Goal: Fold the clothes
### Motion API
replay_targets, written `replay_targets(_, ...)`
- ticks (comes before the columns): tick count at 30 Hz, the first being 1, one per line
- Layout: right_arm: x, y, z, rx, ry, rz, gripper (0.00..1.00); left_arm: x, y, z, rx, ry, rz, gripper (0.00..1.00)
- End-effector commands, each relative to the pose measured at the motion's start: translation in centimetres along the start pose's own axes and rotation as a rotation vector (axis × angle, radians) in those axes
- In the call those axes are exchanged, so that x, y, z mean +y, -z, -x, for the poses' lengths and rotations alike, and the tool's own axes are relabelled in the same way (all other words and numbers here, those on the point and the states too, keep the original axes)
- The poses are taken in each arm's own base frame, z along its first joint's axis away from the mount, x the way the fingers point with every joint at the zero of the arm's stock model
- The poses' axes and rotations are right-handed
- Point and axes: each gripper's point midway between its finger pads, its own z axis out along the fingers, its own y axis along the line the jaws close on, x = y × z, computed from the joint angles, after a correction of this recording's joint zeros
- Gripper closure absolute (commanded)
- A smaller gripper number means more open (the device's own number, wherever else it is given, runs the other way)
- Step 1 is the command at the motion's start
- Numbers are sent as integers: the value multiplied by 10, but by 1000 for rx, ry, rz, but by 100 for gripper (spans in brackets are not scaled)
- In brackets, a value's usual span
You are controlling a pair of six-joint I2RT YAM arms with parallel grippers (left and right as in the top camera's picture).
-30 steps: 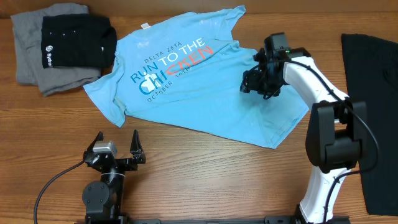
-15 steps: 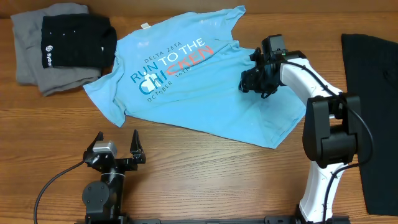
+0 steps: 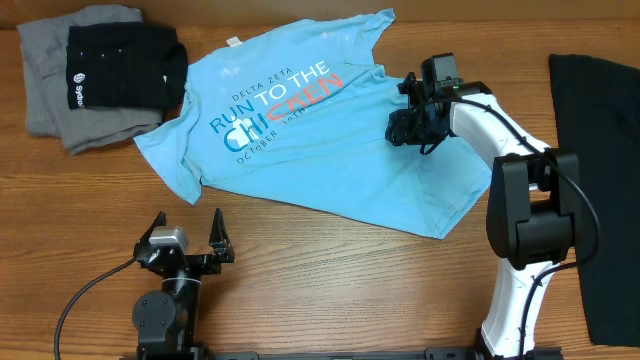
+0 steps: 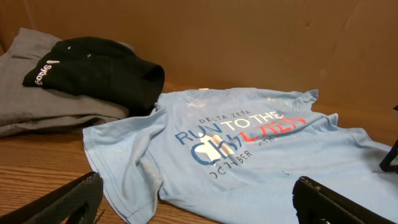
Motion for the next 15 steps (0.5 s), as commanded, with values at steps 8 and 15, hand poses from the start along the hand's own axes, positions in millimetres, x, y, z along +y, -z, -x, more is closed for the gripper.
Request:
replay_targets(8,1,-4,-12,43,2,3,55,-1,0,0,-5,-9,-2,0)
replay_targets(15,1,-5,-11,37,2,4,71,-1,0,0,-5,-9,-2,0)
